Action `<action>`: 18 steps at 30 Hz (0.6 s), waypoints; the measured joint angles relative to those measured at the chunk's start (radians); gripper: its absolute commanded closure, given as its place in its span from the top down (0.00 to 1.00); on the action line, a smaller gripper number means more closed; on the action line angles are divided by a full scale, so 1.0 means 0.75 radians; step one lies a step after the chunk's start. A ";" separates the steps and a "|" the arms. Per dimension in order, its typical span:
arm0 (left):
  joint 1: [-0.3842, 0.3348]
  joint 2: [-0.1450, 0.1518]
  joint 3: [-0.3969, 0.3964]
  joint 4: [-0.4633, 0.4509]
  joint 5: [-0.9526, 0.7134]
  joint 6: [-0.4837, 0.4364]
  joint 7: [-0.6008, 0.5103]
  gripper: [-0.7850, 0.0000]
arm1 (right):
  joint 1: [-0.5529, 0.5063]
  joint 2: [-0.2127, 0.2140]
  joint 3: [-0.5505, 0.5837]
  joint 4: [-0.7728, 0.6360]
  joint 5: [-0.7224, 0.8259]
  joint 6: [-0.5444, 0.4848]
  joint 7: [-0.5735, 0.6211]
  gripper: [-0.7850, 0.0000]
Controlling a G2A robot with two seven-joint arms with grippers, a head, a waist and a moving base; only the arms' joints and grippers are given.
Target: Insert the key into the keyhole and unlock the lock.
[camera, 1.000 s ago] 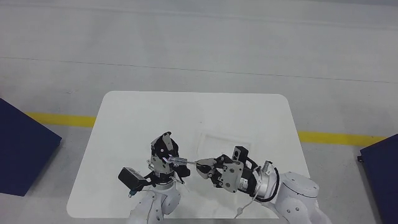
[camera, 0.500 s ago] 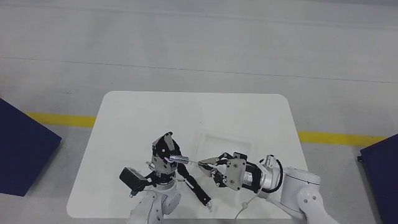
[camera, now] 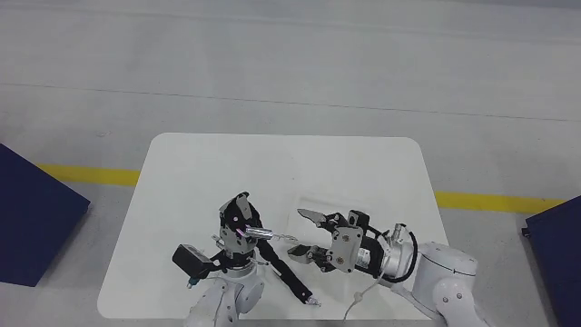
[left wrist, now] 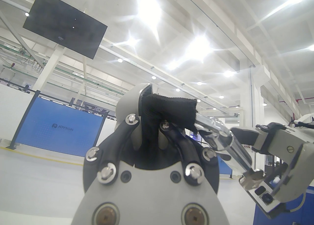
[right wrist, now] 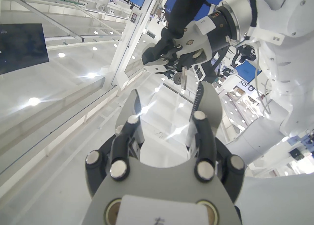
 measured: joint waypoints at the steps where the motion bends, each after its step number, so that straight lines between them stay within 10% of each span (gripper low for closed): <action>1: 0.001 0.000 -0.001 0.000 -0.003 0.000 -0.001 0.00 | -0.004 0.004 0.005 -0.008 -0.057 -0.021 0.035 1.00; 11: 0.007 -0.002 -0.002 -0.002 -0.046 -0.002 -0.011 0.00 | -0.162 0.076 0.085 0.003 -0.939 -0.583 0.646 1.00; 18: 0.011 -0.009 0.001 -0.008 -0.108 -0.018 -0.015 0.00 | -0.245 0.093 0.124 0.034 -1.184 -0.884 0.788 1.00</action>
